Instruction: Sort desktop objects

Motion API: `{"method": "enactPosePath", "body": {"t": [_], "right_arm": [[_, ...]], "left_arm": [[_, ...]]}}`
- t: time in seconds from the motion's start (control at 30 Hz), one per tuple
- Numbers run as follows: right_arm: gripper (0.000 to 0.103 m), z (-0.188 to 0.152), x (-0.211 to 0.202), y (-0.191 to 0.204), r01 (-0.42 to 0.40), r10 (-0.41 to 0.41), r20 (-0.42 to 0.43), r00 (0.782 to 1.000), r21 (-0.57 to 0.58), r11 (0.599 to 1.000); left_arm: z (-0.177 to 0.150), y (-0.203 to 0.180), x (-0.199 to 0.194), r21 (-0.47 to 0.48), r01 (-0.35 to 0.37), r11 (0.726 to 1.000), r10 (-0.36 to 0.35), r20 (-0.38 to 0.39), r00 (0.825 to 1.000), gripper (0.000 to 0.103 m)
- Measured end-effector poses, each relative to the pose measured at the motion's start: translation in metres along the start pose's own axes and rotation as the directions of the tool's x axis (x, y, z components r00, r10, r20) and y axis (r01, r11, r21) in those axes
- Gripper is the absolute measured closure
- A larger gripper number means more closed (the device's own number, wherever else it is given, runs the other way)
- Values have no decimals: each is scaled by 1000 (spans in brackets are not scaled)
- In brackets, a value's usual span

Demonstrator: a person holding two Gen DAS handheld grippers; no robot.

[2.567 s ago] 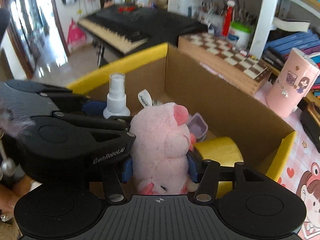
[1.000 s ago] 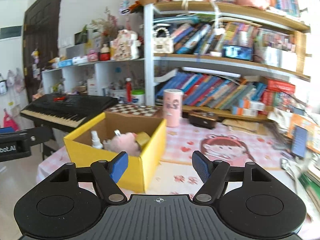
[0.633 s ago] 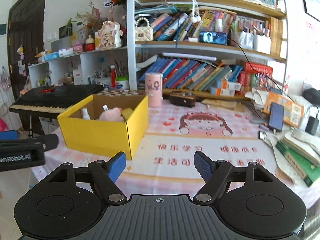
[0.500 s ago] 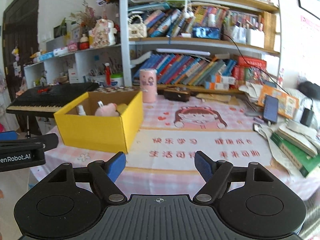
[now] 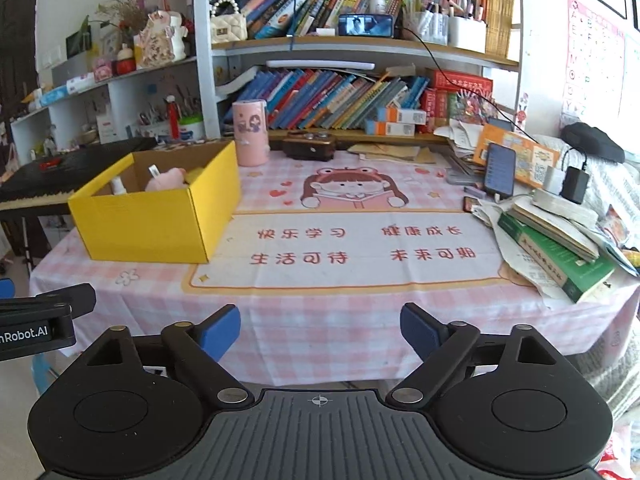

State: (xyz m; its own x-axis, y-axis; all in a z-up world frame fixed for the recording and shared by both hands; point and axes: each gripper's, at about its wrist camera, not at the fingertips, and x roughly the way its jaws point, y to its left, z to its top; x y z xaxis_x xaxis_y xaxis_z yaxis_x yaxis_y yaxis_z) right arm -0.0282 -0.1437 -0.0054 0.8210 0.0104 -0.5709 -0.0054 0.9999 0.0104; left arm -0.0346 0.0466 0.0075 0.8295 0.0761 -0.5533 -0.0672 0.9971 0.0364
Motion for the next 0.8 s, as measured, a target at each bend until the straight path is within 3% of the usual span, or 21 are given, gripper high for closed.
{"method": "enactPosePath", "body": {"t": [0.8], "right_arm": [[5, -7, 1, -15, 10, -7, -77, 997, 35, 999]], "left_arm": [[-4, -14, 2, 24, 31, 999, -30, -56, 998, 0]]}}
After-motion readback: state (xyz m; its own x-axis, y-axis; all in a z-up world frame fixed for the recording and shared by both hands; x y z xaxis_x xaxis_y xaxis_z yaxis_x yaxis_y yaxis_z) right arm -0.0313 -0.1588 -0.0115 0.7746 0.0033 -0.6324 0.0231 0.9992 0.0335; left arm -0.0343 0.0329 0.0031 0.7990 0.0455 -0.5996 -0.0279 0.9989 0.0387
